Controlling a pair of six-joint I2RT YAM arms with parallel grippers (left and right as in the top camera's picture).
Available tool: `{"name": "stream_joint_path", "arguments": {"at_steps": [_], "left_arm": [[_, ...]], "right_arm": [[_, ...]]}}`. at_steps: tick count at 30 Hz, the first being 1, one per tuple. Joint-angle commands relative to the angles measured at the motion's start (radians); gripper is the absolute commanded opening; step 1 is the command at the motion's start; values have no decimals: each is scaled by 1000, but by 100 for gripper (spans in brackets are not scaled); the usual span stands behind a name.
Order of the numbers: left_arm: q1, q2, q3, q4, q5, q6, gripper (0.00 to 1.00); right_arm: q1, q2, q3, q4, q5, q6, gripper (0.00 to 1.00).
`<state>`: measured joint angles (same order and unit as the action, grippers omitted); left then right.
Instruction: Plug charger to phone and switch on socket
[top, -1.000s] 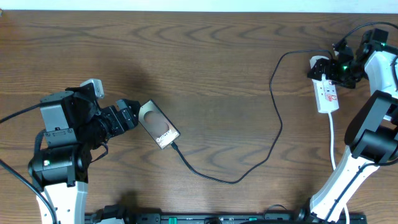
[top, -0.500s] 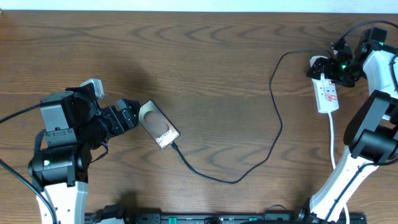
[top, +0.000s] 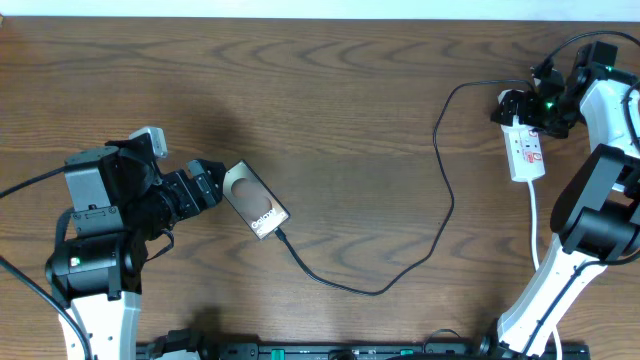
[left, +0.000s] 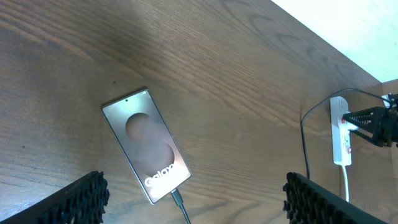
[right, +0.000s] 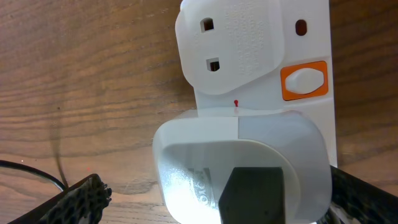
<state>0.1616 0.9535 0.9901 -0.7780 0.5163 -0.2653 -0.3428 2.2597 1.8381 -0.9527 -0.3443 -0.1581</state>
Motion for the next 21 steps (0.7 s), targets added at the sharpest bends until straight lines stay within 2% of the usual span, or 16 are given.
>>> {"name": "stream_joint_path", "arguments": {"at_steps": [1, 9, 21], "left_arm": [[1, 0, 1, 0, -13, -1, 89], [1, 0, 1, 0, -13, -1, 89], [1, 0, 1, -7, -13, -2, 89]], "right_arm": [[45, 34, -8, -30, -78, 31, 98], [45, 34, -7, -38, 52, 30, 98], [45, 34, -6, -52, 35, 30, 98]]}}
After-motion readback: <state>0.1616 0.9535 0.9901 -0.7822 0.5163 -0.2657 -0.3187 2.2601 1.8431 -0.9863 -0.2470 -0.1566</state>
